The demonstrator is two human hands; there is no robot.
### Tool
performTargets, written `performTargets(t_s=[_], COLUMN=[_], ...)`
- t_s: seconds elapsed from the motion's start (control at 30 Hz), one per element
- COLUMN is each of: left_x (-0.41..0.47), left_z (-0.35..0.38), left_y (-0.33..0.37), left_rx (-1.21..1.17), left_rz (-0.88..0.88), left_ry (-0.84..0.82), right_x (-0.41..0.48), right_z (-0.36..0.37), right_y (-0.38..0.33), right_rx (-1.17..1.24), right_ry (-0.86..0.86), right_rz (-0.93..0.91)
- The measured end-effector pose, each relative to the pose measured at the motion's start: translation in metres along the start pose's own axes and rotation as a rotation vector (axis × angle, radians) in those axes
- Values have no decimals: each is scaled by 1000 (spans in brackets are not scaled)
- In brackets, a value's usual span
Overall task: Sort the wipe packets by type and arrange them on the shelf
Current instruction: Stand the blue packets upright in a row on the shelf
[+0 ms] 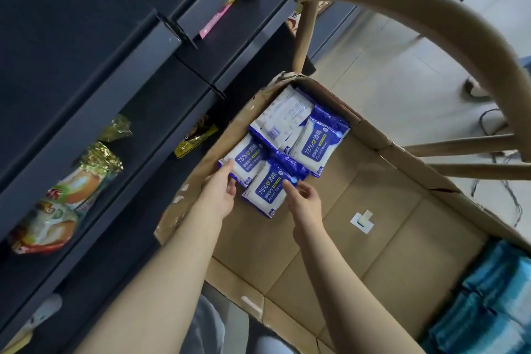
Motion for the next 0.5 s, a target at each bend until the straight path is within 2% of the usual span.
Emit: performTargets(t_s=[0.13,0.27,0.37,0.5], left_x=[5,-3,-20,-57], left_z=[-1,-18,-44,-74], left_y=[4,4,-3,-12], left_rx=[190,273,293,133], left_rz=[86,182,221,259], left_ry=[54,58,56,5], right_x=[8,3,-18,-59], right_z=[5,2,-7,-19], right_y=[-3,-10,-21,-29], right_rx=[-32,-75,12,277], right_ry=[-26,-38,-34,-75], right_rz=[19,-35,-108,-125])
Point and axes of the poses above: each hand's wrist, its own x-axis towards the middle knuckle, its own z-axis out of the palm, y = z × x, the point moved 4 cm from there along x, towards the middle knuckle, and after that the axes turned 4 degrees about -y, right-handed, at the moved point
